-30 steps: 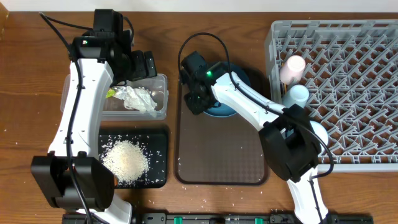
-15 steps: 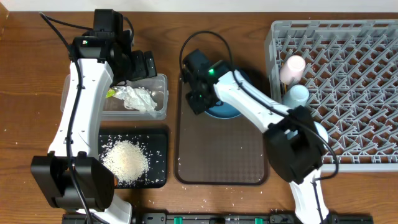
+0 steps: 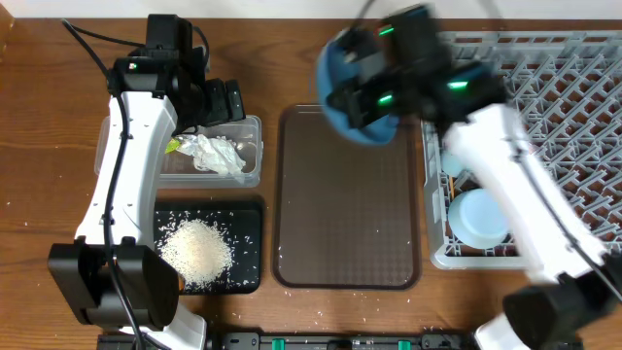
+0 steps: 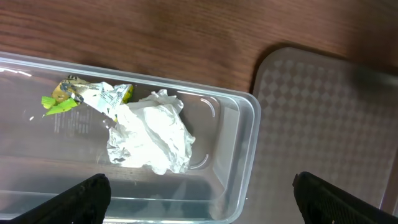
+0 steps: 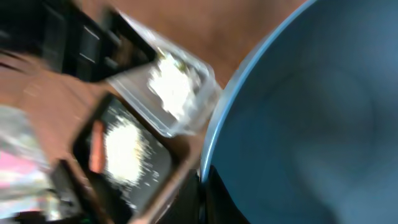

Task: Sort waste into correct bins and load items into the dishwasher rack
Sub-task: 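Lift the blue plate and carry it right into the dish rack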

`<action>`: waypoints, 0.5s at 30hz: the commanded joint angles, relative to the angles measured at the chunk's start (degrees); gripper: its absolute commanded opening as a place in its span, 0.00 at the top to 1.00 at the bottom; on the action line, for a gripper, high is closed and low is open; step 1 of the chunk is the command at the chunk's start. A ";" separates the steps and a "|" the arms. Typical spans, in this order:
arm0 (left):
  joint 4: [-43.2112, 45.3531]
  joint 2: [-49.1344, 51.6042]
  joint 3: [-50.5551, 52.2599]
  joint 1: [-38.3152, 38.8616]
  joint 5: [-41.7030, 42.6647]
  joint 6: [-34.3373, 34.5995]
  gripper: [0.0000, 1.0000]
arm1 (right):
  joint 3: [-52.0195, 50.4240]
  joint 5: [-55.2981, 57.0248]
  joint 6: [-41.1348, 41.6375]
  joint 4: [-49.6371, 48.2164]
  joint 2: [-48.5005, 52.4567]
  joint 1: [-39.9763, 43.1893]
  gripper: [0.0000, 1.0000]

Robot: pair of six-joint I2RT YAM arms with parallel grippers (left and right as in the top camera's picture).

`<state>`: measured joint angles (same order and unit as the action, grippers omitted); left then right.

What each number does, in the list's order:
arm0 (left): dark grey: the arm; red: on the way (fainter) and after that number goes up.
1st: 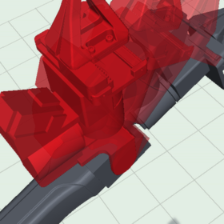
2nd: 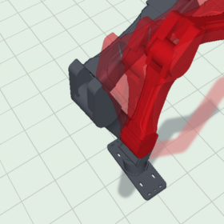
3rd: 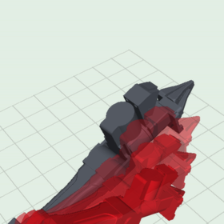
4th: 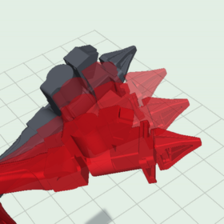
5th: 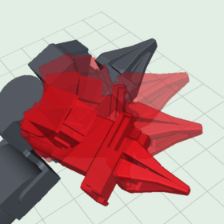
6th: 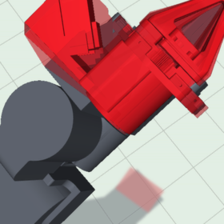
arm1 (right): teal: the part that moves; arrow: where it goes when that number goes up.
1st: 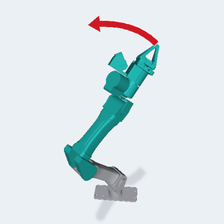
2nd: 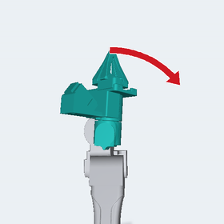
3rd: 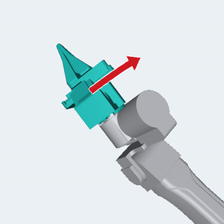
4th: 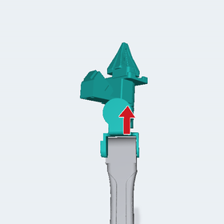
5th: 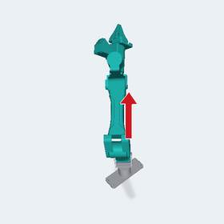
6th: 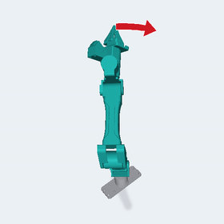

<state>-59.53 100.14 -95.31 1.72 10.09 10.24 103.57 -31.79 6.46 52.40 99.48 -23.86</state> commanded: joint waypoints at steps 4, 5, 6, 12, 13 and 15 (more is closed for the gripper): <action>0.02 0.11 -0.44 -0.04 -0.72 -0.79 0.04 | 1.40 -24.61 -0.96 -0.26 -4.61 16.24 0.99; 0.02 0.11 -0.44 -0.04 -0.72 -0.79 0.04 | 1.40 -27.85 -0.96 -0.28 -4.61 19.17 0.99; 0.02 0.11 -0.44 -0.04 -0.72 -0.79 0.04 | 1.38 -30.88 -0.98 -0.24 -4.52 22.05 0.99; 0.02 0.11 -0.44 -0.04 -0.72 -0.79 0.04 | 1.31 -40.65 -2.54 0.17 -2.34 35.74 0.99; 0.02 0.11 -0.44 -0.04 -0.72 -0.79 0.04 | 1.31 -41.44 -2.89 0.42 -1.92 37.27 0.99; 0.02 0.11 -0.44 -0.04 -0.72 -0.79 0.04 | 1.31 -42.93 -4.26 1.33 -0.87 40.30 0.99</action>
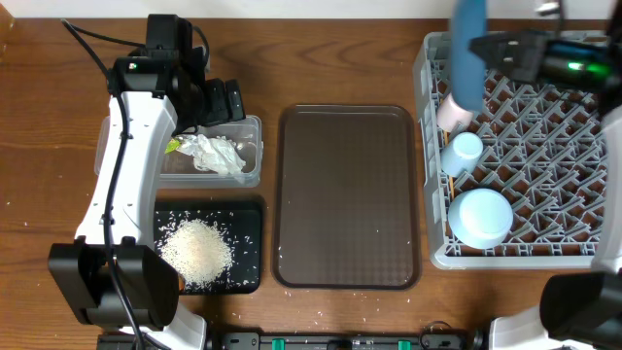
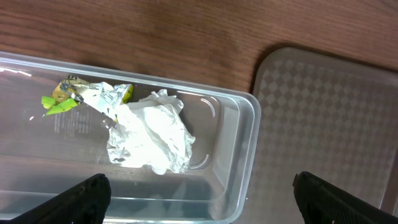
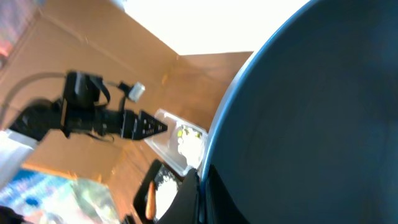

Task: Sort waste into correct bins and load items into the dishwasher rack
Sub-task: 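Lift the blue plate and carry it right into the dish rack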

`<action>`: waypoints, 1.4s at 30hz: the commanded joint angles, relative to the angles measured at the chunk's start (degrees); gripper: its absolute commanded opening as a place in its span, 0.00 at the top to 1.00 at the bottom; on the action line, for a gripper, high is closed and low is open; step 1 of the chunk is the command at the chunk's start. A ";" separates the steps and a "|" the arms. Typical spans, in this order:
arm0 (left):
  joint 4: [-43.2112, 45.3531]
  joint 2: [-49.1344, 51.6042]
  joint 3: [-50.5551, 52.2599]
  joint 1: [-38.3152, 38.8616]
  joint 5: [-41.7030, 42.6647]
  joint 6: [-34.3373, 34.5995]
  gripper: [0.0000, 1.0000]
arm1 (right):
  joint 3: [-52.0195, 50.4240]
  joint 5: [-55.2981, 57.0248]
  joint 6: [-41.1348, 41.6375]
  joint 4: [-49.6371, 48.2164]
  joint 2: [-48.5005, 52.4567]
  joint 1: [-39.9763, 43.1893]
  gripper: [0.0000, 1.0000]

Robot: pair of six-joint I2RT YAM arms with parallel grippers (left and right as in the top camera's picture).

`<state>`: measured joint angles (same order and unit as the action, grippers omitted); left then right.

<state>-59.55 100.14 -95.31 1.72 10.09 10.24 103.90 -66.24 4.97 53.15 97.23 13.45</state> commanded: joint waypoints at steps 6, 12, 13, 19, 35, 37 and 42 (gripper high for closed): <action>0.04 0.11 -0.44 -0.04 -0.72 -0.79 0.04 | 0.94 -10.78 -8.20 4.79 5.84 9.18 0.99; 0.04 0.11 -0.44 -0.04 -0.72 -0.79 0.04 | 0.94 -17.66 -11.54 5.79 12.02 12.98 0.99; 0.04 0.11 -0.44 -0.04 -0.72 -0.79 0.04 | 0.94 -18.51 -11.76 5.81 12.87 13.53 0.99; 0.04 0.11 -0.44 -0.04 -0.72 -0.79 0.04 | 0.87 -18.95 -12.94 7.78 16.79 17.25 0.99; 0.04 0.11 -0.44 -0.04 -0.70 -0.79 0.04 | 0.87 5.44 -12.59 14.60 17.22 26.82 0.99; 0.04 0.11 -0.44 -0.04 -0.72 -0.79 0.04 | 0.87 9.42 -11.50 15.39 17.22 27.71 0.99; 0.04 0.11 -0.44 -0.04 -0.72 -0.79 0.04 | 0.87 18.53 -7.52 17.53 17.22 29.70 0.95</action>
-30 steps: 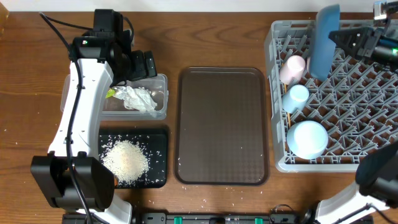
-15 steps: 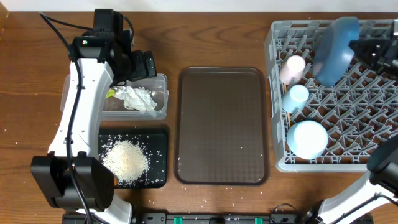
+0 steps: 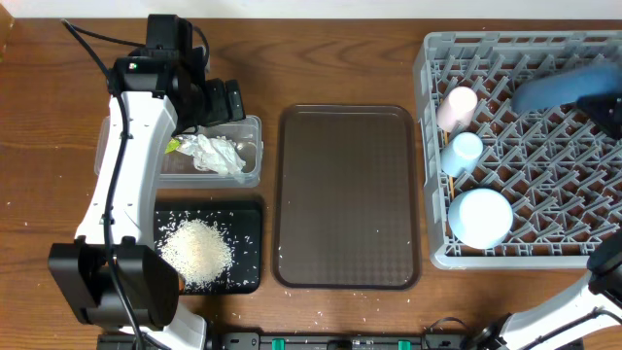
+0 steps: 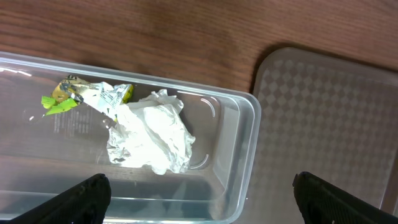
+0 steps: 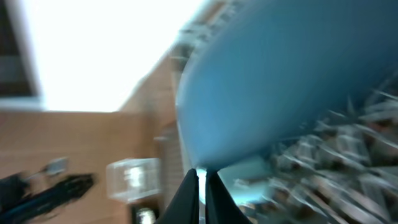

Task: Sort waste into correct bins and load items into the dishwasher rack
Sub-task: 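Lift the blue plate and carry it right into the dish rack, then release the blue plate in the rack and raise the right gripper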

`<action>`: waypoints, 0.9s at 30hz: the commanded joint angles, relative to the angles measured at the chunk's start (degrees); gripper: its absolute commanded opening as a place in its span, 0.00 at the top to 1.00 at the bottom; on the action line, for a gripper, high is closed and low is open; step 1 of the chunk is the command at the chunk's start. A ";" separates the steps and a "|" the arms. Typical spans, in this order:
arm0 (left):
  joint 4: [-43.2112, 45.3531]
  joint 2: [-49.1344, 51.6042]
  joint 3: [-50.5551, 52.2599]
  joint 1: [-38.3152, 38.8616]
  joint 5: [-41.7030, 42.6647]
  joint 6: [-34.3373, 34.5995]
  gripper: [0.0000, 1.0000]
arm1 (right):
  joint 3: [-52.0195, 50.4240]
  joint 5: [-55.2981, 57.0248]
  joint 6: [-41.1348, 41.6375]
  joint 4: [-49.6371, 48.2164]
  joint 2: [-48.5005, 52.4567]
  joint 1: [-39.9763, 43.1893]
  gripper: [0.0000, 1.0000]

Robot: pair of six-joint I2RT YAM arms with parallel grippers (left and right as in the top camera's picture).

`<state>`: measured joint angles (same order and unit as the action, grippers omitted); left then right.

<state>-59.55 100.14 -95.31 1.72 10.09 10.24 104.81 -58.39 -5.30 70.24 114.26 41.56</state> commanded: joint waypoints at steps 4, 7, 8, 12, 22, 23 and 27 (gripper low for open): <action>0.04 0.11 -0.44 -0.04 -0.72 -0.79 0.04 | -0.04 11.72 2.80 1.42 0.20 2.32 0.89; 0.04 0.11 -0.44 -0.04 -0.72 -0.79 0.04 | -0.04 11.89 3.08 2.82 0.20 2.69 0.81; 0.04 0.11 -0.44 -0.04 -0.72 -0.79 0.04 | -0.04 11.89 3.15 3.39 0.20 2.91 0.80; 0.04 0.11 -0.44 -0.04 -0.72 -0.79 0.04 | -0.02 11.87 3.15 6.03 0.17 3.74 0.72; 0.04 0.11 -0.44 -0.04 -0.72 -0.79 0.04 | -0.02 12.09 3.08 9.90 -1.55 3.02 0.49; 0.04 0.11 -0.44 -0.04 -0.72 -0.79 0.04 | -0.02 12.72 3.10 9.77 -1.92 2.58 0.48; 0.04 0.11 -0.44 -0.04 -0.72 -0.79 0.04 | -0.02 18.21 3.10 8.63 -3.72 -0.72 0.44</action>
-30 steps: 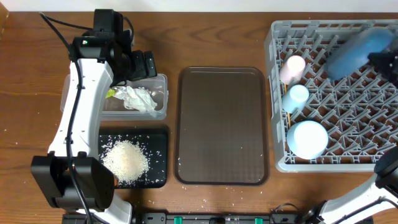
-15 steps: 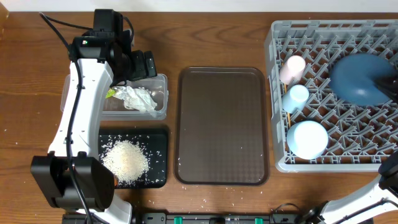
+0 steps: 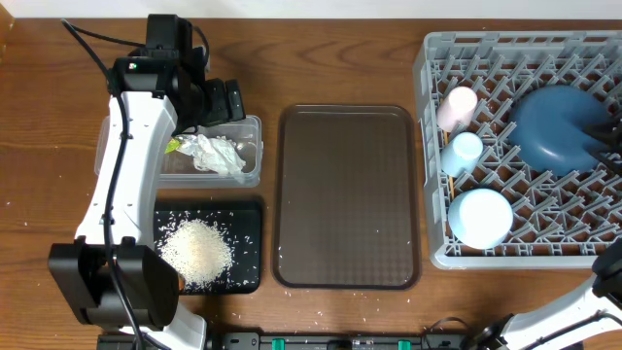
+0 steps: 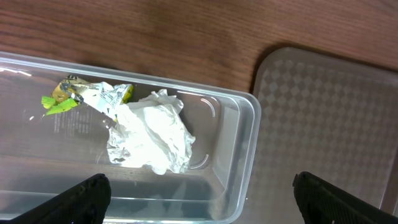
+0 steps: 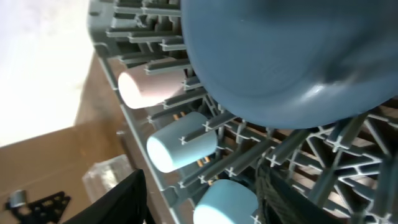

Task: Sort waste into correct bins and load items into the dishwasher rack
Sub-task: 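Release the blue plate in the rack and raise the right gripper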

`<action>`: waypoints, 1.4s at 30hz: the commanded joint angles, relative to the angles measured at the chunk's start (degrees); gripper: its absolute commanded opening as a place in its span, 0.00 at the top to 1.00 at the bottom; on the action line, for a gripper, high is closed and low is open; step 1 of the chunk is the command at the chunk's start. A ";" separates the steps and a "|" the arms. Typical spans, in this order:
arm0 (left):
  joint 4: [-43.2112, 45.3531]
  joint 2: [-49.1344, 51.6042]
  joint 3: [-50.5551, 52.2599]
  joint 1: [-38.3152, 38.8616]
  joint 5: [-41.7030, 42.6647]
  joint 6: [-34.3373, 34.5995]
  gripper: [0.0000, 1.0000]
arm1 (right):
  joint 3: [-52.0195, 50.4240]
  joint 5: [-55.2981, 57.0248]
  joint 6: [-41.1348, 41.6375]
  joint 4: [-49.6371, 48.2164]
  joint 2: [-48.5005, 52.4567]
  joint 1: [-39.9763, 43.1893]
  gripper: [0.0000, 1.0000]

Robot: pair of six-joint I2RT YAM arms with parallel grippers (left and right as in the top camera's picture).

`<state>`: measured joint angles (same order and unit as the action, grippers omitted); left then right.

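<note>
A dark blue bowl (image 3: 552, 127) lies upside down on the prongs of the grey dishwasher rack (image 3: 428, 58); in the right wrist view the bowl (image 5: 292, 56) fills the top. My right gripper (image 5: 205, 193) is open just beside it, holding nothing, and shows at the frame's right edge (image 3: 610, 136). My left gripper (image 4: 202, 202) hangs open over the clear bin (image 4: 249, 143), which holds crumpled white paper (image 4: 152, 137) and a green-yellow wrapper (image 4: 81, 93).
The rack also holds a pink cup (image 3: 457, 105), a light blue cup (image 3: 465, 151) and a light blue bowl (image 3: 481, 216). A brown tray (image 3: 348, 194) lies mid-table. A black bin (image 3: 248, 219) with rice (image 3: 194, 248) sits front left.
The blue bowl, then held tilted over the rack's right side, now rests on the prongs. My right gripper has opened and let it go. The left arm has not moved.
My right gripper held the blue bowl above the tray's far end, then on edge over the rack's near-left corner, then over the rack's right side. Now the bowl sits in the rack, released. The left gripper stayed open over the clear bin throughout.
</note>
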<state>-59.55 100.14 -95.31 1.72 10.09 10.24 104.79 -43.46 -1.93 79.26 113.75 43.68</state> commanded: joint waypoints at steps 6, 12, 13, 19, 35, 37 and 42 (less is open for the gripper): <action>0.04 0.11 -0.44 -0.04 -0.72 -0.79 0.04 | 0.00 20.39 2.10 -3.52 -7.54 -13.94 0.40; 0.04 0.11 -0.44 -0.04 -0.72 -0.79 0.04 | 0.00 35.30 2.32 -5.62 -10.67 -28.09 0.35; 0.04 0.11 -0.44 -0.04 -0.72 -0.79 0.04 | 0.00 36.63 2.34 -5.70 -10.71 -30.03 0.33; 0.04 0.11 -0.44 -0.04 -0.72 -0.79 0.04 | 0.00 39.58 2.29 -5.79 -10.49 -41.22 0.01; 0.04 0.11 -0.44 -0.04 -0.72 -0.79 0.04 | 0.00 39.58 2.29 -5.77 -10.51 -50.10 0.01; 0.04 0.11 -0.44 -0.04 -0.72 -0.79 0.04 | 0.00 39.58 2.29 -5.77 -10.49 -50.10 0.01; 0.04 0.11 -0.44 -0.04 -0.72 -0.79 0.04 | -0.02 39.58 2.29 -5.77 -10.49 -49.94 0.01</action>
<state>-59.53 100.14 -95.31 1.72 10.09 10.24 104.79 -4.36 -0.01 73.49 103.88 -6.17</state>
